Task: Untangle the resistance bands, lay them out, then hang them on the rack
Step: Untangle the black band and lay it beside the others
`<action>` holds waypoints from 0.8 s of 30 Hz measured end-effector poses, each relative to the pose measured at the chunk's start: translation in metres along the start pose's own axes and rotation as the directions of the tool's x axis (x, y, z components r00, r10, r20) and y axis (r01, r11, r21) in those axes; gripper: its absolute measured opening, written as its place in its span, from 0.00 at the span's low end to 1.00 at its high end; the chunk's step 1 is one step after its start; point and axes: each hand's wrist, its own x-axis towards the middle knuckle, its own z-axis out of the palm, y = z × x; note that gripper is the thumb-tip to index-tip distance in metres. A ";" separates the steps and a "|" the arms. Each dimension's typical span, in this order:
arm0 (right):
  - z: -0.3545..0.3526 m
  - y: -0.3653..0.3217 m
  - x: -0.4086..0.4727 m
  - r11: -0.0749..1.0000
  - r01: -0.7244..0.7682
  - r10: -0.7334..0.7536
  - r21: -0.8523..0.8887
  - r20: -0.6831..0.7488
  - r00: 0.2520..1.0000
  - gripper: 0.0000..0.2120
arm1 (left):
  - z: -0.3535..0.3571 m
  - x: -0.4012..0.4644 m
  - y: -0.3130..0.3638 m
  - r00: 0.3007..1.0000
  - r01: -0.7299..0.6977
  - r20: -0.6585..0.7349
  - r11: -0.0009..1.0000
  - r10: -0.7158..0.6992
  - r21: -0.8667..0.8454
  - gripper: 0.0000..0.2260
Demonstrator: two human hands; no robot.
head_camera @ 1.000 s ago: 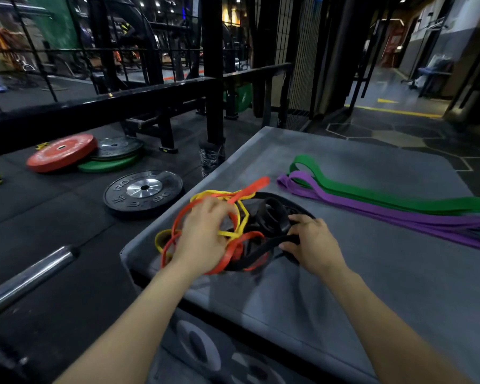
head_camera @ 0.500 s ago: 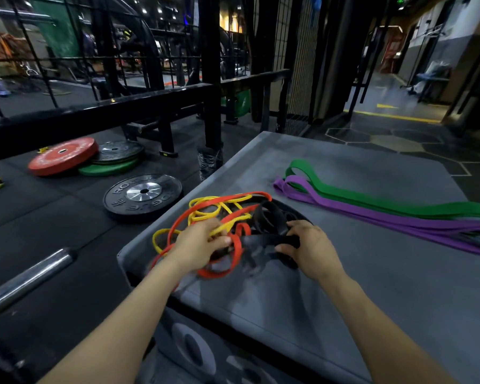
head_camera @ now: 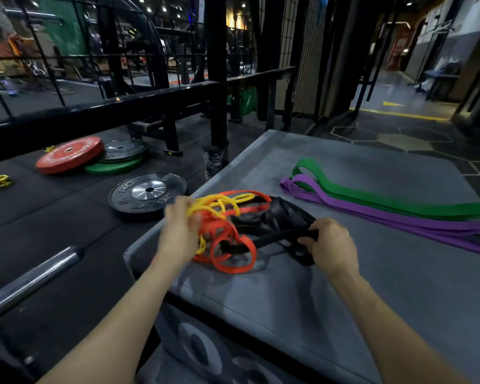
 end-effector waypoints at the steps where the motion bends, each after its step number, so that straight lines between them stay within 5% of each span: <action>1: 0.001 -0.001 -0.001 1.000 0.016 -0.016 -0.008 0.024 1.000 0.13 | 0.005 -0.006 -0.003 0.980 -0.050 0.193 0.997 0.037 0.060 0.18; 4: 0.004 -0.002 -0.002 0.993 0.103 -0.096 -0.049 0.128 0.987 0.23 | 0.013 -0.016 -0.001 0.882 -0.143 0.469 0.973 0.042 0.182 0.35; 9: 0.009 -0.001 -0.007 0.974 0.197 -0.174 -0.108 0.191 0.966 0.31 | 0.016 -0.011 0.008 0.905 -0.185 0.424 0.860 -0.040 0.475 0.32; 13: 0.011 -0.002 -0.007 0.965 0.218 -0.179 -0.145 0.246 0.953 0.29 | 0.020 -0.007 0.011 0.891 -0.193 0.452 0.865 -0.044 0.464 0.23; 15: 0.011 -0.002 -0.007 0.967 0.214 -0.174 -0.140 0.254 0.952 0.27 | 0.022 -0.007 0.011 0.900 -0.182 0.437 0.918 0.011 0.351 0.17; 18: 0.011 -0.004 -0.007 0.968 0.204 -0.172 -0.144 0.210 0.963 0.21 | 0.017 -0.002 0.014 0.950 0.026 0.313 0.994 0.009 -0.109 0.09; 20: 0.013 -0.007 -0.007 0.973 0.188 -0.164 -0.136 0.167 0.972 0.17 | 0.010 0.005 0.012 0.990 0.126 0.115 0.898 -0.085 -0.421 0.08; 24: 0.014 -0.010 -0.005 0.984 0.146 -0.131 -0.105 0.137 0.982 0.14 | 0.005 0.006 0.007 0.955 0.206 -0.035 0.747 -0.293 -0.633 0.09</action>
